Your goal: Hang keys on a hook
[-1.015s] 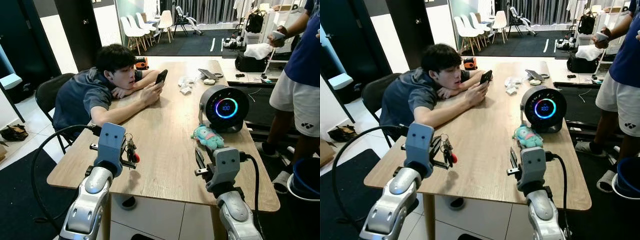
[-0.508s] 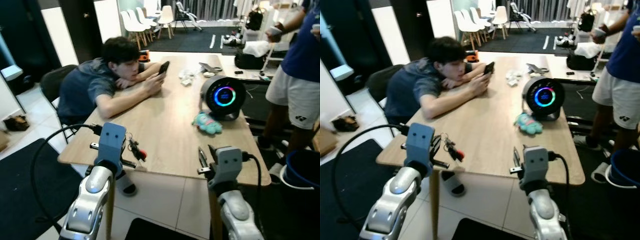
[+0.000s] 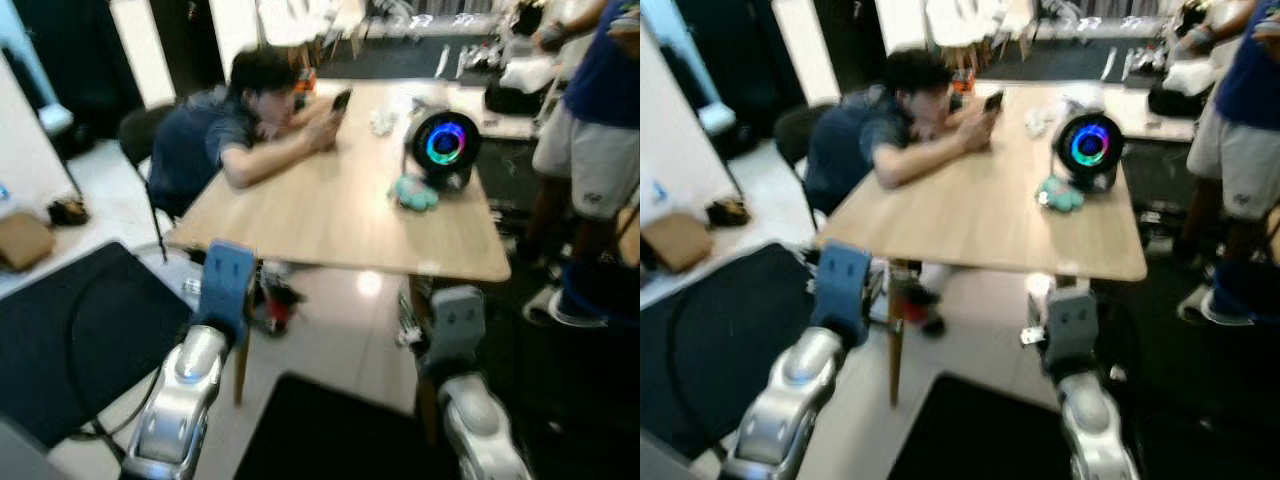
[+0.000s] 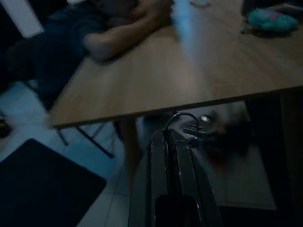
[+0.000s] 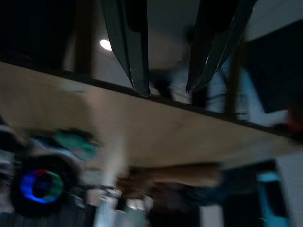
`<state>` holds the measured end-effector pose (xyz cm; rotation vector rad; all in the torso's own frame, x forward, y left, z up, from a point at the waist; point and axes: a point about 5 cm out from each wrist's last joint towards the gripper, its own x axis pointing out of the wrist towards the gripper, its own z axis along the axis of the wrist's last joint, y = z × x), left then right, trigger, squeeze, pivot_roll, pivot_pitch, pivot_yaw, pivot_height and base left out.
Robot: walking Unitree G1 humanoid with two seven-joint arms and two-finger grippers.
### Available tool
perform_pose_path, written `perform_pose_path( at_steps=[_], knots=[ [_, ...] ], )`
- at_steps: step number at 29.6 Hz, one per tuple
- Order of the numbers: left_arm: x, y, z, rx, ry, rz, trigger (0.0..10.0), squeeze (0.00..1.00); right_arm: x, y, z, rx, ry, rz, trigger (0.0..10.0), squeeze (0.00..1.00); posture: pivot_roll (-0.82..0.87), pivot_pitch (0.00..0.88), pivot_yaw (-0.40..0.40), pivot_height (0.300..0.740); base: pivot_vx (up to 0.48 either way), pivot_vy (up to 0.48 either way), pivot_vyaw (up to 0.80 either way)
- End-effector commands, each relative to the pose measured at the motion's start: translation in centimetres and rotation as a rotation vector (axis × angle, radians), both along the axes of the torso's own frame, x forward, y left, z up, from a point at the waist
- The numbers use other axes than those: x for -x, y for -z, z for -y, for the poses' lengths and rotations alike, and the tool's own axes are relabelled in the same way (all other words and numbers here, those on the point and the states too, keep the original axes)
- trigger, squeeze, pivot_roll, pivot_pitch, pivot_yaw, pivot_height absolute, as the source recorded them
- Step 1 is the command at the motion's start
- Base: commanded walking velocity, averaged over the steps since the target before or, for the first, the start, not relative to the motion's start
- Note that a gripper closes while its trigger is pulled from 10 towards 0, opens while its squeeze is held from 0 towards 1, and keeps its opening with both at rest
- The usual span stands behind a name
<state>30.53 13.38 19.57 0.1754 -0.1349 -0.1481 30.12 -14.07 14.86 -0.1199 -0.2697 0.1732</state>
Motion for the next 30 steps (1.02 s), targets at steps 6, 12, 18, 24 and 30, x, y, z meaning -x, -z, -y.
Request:
perform_pose_path(
  at_steps=[6,12,18,24,30],
  knots=[
    [0.05,0.06,-0.43,-0.002,-0.019,0.000,10.0,0.00,0.02,0.18,-0.13,-0.002,-0.011,-0.007,10.0,0.00,0.03,0.099,0.105,0.740,-0.391,0.000,0.49],
    [0.03,0.06,-0.42,-0.002,-0.019,0.000,10.0,0.00,0.00,0.19,-0.12,-0.002,-0.011,-0.007,10.0,0.00,0.03,0.099,0.105,0.740,-0.380,0.000,0.49],
    [0.00,0.05,-0.45,-0.003,-0.019,0.001,10.0,0.00,-0.04,0.15,-0.19,-0.002,-0.014,-0.005,10.0,0.00,0.03,0.098,0.106,0.740,-0.377,0.000,0.54],
    [-0.01,0.04,-0.46,-0.003,-0.020,0.002,10.0,0.00,-0.07,0.12,-0.24,-0.004,-0.018,-0.004,10.0,0.00,0.03,0.098,0.106,0.740,-0.353,0.000,0.66],
    [-0.04,0.05,-0.47,-0.007,-0.024,0.000,10.0,0.00,-0.08,0.11,-0.25,-0.005,-0.016,-0.003,10.0,0.00,0.03,0.097,0.107,0.740,-0.050,0.000,0.56]
  ],
)
